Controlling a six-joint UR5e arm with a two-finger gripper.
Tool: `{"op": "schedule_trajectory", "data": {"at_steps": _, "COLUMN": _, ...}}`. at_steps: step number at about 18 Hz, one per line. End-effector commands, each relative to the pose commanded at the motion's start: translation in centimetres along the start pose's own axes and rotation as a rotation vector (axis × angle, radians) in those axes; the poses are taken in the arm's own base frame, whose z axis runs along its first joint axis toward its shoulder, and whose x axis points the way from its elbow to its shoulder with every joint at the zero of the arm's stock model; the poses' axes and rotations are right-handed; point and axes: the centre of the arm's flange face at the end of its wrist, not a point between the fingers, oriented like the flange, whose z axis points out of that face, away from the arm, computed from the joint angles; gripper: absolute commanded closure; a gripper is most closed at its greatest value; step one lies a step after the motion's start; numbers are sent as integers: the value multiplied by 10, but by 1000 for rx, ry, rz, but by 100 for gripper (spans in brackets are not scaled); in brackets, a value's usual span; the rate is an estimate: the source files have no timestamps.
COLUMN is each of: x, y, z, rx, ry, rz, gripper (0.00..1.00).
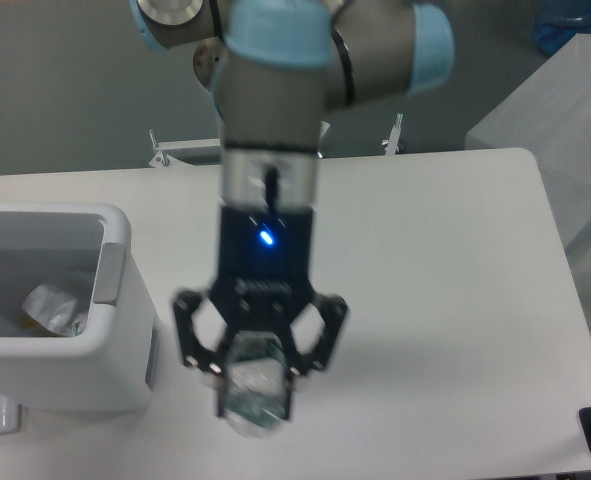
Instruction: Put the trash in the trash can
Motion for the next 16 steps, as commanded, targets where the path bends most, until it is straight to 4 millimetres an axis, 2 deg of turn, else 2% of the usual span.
{"op": "schedule_trajectory", "data": {"at_steps": 2, "x": 31, "y": -2, "z": -5, "rx": 4, "ry": 33, "rz": 23, "gripper": 44}}
{"op": "schedule_trajectory", "data": {"at_steps": 4, "x": 71, "y": 1, "z": -3, "rx": -3, "ry": 79, "rz": 31, "gripper": 44}}
{"op": "schedule_trajectory", "data": {"at_steps": 5, "x": 84, "y": 3, "z": -2, "rx": -7, "ry": 95, "rz": 27, "gripper": 44}}
{"op": "schedule_trajectory", "data": {"at_steps": 6, "x": 102, "y": 15, "z": 5, "rx": -34, "ry": 116, "rz": 28, "gripper": 44}}
{"op": "schedule_trajectory", "data": {"at_steps": 9, "x": 138, "y": 40, "z": 13, "rx": -85, "ry": 164, "rz": 48, "gripper": 44}}
{"op": "schedule_trajectory", "data": {"at_steps": 11, "x": 154, "y": 62, "z": 16, "rx": -126, "ry": 186, "rz": 61, "gripper": 44}}
{"op": "schedule_trajectory", "data": {"at_steps": 13, "x": 164, "y": 76, "z": 20, "rx": -151, "ry": 200, "rz": 65, "gripper": 44}}
{"op": "schedule_trajectory", "data": {"at_steps": 16, "x": 169, "y": 98, "z": 34, "rx": -198, "ry": 210, "rz": 72, "gripper": 44}}
